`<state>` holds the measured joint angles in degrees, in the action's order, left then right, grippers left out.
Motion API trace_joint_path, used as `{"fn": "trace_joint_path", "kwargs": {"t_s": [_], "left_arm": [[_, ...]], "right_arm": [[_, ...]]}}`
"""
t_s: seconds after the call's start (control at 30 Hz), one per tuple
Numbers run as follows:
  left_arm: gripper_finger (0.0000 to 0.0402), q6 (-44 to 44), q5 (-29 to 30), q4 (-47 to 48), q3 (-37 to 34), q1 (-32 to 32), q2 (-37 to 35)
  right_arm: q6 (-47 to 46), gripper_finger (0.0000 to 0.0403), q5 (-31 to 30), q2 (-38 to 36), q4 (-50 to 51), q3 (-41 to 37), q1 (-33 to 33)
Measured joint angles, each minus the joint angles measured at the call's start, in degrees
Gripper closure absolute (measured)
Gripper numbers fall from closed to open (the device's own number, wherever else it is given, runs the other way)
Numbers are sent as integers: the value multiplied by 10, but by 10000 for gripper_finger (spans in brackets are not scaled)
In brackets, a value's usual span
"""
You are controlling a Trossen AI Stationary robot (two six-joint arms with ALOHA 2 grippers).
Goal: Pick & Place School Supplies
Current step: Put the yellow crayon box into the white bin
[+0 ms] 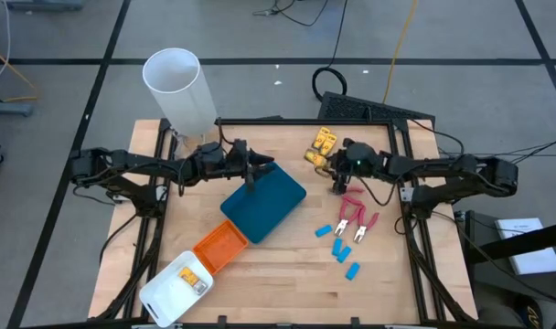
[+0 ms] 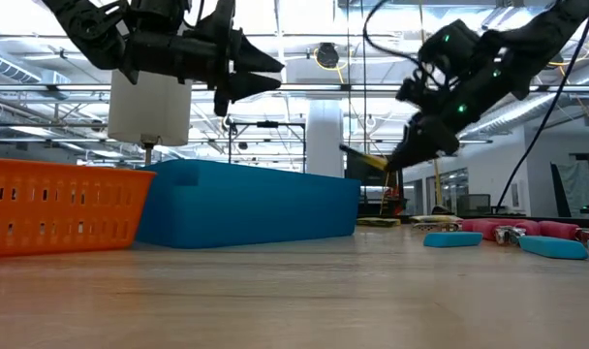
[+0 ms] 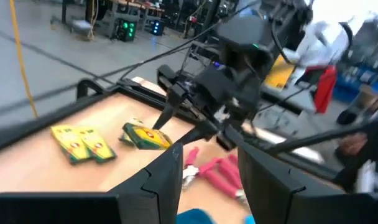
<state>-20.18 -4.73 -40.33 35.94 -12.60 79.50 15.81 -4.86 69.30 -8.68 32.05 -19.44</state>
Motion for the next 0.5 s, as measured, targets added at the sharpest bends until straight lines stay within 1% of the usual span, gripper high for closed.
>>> {"fn": "trace_joint_path", "kwargs": {"t_s": [0.1,0.17,0.27,0.37,0.5], "left_arm": [[245,-67,0,5,1,2,0],[243,-94,-2,16,1,6,0],[225,-122,-1,31,1,8,0],[191,-136,8,34,1,7,0],[147,-141,18,29,1,11,0]], "right_arm": [[23,238,-61,0,-35,0,50],[38,238,-106,0,-56,0,81],[51,238,-164,3,-87,0,123],[59,238,-191,3,-110,0,151],[61,238,-193,3,-127,1,170]]}}
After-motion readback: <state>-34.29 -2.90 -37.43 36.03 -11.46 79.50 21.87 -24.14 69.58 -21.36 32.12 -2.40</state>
